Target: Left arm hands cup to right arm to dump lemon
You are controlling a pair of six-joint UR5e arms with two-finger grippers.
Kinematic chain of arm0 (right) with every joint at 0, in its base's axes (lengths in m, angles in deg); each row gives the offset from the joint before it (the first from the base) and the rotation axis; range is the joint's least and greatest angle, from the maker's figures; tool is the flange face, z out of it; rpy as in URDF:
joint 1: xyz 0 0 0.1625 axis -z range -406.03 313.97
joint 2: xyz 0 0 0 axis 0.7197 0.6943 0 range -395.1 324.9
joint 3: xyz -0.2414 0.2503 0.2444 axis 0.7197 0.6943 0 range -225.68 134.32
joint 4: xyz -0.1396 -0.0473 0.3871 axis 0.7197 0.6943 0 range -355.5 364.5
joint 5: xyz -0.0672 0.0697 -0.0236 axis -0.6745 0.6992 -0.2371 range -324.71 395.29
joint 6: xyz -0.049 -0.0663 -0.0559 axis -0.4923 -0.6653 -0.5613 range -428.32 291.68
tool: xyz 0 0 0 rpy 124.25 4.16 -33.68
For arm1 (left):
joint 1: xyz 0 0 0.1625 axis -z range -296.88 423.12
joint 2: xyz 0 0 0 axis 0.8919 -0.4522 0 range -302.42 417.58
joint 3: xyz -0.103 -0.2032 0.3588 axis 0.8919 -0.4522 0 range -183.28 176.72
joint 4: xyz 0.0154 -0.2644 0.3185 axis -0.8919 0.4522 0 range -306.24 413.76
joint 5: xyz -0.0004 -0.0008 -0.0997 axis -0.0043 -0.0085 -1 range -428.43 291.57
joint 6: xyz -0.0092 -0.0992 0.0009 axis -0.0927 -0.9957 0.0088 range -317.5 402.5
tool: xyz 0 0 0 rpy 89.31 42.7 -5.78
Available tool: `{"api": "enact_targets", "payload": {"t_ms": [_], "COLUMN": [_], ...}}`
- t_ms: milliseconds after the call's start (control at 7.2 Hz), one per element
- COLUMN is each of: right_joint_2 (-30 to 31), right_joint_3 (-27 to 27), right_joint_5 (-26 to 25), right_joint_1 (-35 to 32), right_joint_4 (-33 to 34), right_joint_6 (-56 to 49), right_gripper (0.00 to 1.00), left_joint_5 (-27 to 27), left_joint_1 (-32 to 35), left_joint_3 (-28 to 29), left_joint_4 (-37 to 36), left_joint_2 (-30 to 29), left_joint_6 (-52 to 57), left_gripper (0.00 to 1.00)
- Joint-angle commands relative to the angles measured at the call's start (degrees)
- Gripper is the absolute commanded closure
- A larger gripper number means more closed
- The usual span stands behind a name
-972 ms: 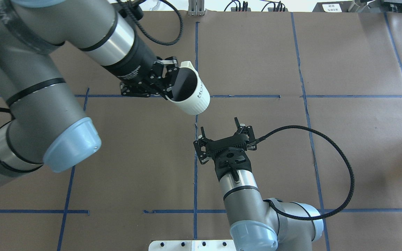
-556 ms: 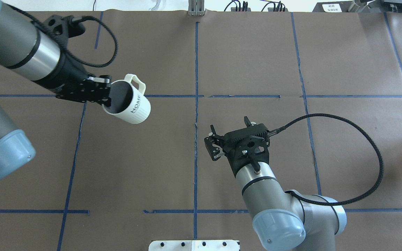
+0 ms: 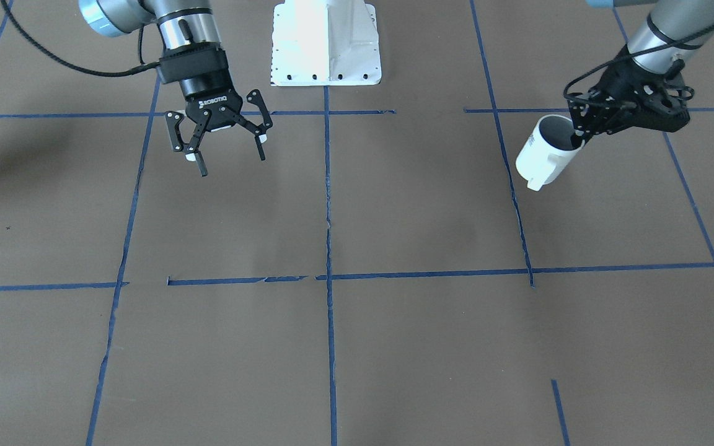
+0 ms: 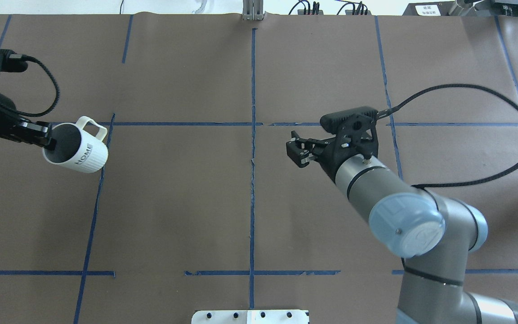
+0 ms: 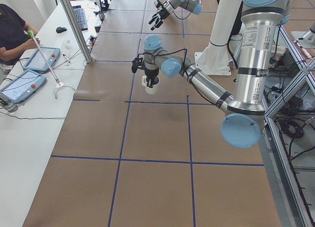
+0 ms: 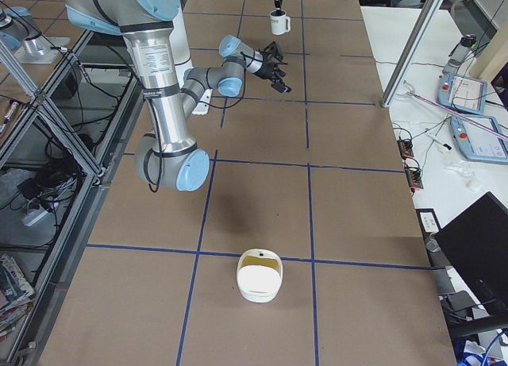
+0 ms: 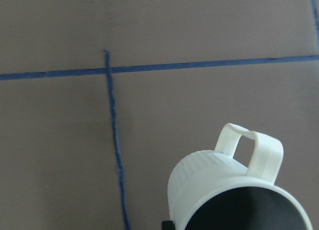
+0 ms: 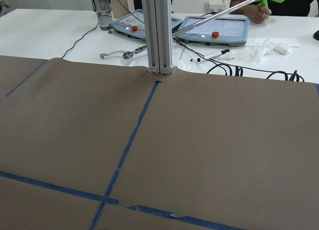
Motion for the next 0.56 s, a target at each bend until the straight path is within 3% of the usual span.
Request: {"api": "enact_targets", "payload": {"t_ms": [0, 278, 417], "right_joint_2": [3.5, 8.3, 9.5], "right_joint_3": [-0.1, -2.7, -3.5], "right_joint_5": [17.7, 24.0, 25.9], "right_joint_1": [-11.3, -15.9, -16.8], "right_joint_4": [-0.1, -0.1, -0.1], "right_joint_6": [-2.4, -6.1, -6.2], "right_gripper": [0.0, 0.0, 0.0], "left_joint_5": [-0.4, -2.3, -8.0], "left_joint_1": [3.6, 5.1, 5.1], "left_joint_3": [9.9, 14.2, 15.1], "left_joint_4": [3.4, 3.2, 3.2], "left_joint_2": [2.4, 2.5, 2.6], "left_joint_6": [1.3, -3.1, -6.9], "left_gripper": [1.0, 1.0, 1.0]}}
